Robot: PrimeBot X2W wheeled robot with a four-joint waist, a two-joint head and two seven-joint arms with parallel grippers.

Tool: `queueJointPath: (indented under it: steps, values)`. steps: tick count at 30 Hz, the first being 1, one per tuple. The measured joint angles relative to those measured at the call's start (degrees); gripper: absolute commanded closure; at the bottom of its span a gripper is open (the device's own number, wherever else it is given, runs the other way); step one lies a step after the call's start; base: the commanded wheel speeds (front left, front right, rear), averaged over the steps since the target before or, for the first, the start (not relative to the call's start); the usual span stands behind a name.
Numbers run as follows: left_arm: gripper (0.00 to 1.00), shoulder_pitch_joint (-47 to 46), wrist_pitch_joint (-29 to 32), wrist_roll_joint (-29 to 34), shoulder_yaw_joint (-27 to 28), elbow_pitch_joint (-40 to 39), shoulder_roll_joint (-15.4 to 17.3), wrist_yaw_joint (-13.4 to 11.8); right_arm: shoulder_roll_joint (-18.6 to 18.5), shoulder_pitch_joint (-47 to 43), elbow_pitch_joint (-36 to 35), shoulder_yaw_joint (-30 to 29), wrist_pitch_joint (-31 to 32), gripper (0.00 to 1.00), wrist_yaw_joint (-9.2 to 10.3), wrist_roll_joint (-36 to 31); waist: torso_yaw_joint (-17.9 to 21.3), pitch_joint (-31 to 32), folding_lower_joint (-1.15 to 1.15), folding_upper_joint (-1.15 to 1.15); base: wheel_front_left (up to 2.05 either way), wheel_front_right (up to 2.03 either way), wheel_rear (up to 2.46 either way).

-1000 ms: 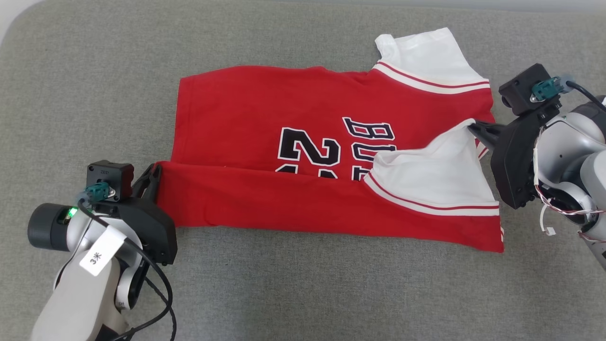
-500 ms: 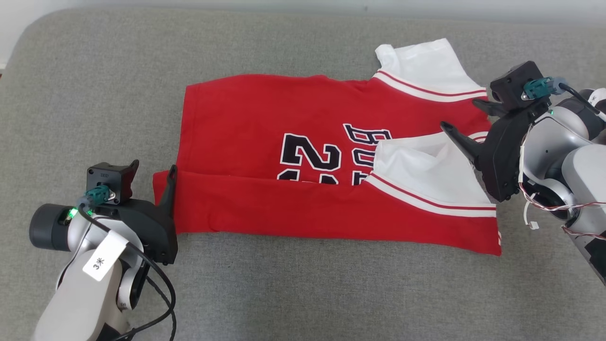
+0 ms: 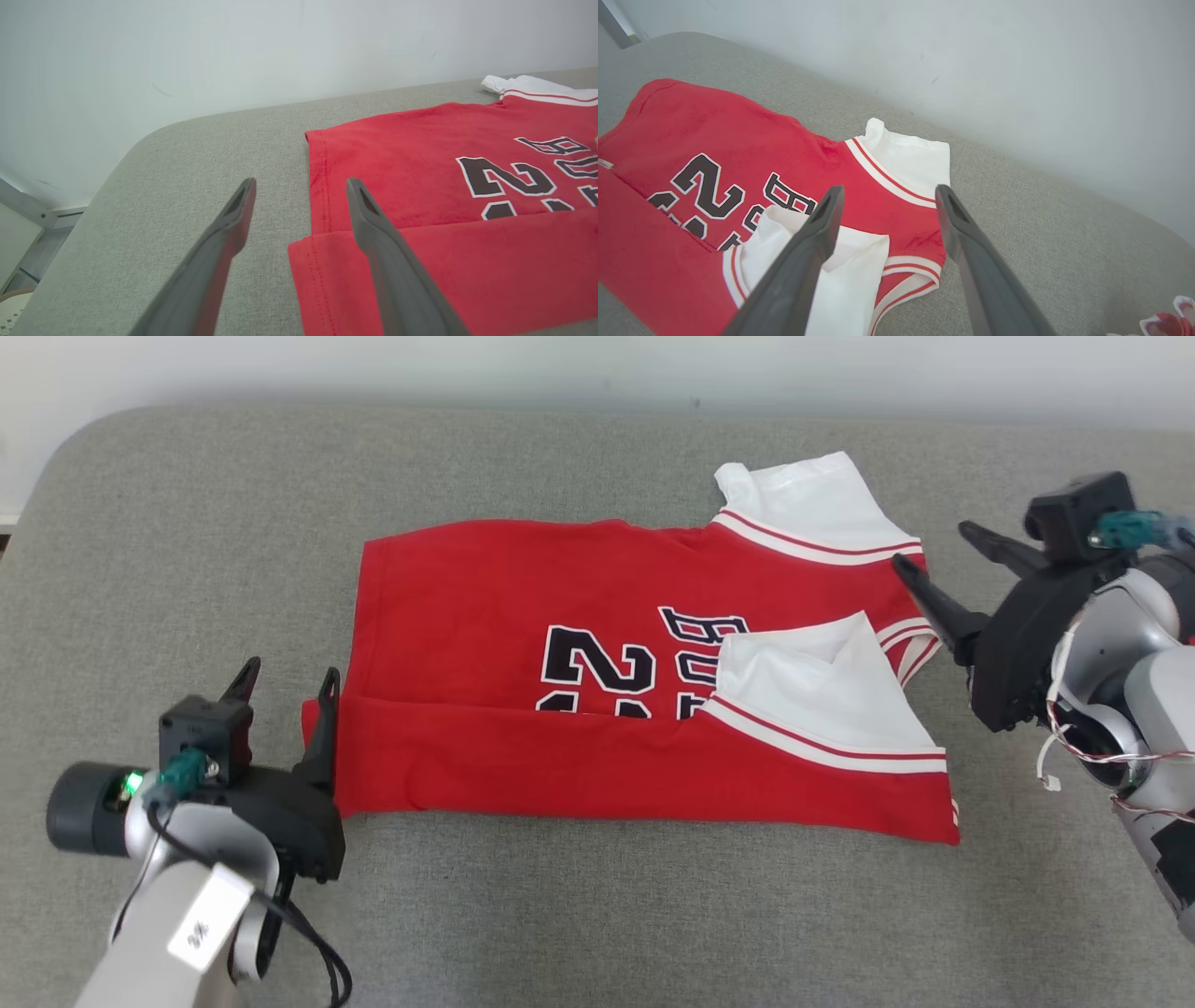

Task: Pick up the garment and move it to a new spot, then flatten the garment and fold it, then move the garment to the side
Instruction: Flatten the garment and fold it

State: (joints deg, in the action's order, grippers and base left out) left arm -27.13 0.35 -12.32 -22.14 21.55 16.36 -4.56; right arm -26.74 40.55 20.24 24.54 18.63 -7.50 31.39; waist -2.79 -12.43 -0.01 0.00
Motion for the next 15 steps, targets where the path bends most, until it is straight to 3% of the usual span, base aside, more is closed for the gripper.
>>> queueJointPath:
  steps: [9,15]
  values:
    - [0.00,4.58,-10.62,0.69,-0.18,-1.30,-1.43,-3.07,6.16,-7.98,-1.45,-13.72,-6.46,0.00,0.00,-6.87,0.33,1.90,0.00,0.00,0.00,0.00,0.00]
    - [0.00,8.00,-14.10,-0.14,0.97,-2.19,-2.59,-4.93,13.97,-15.71,-5.67,-22.34,-10.16,0.00,0.00,-12.21,0.66,3.33,0.00,0.00,0.00,0.00,0.00]
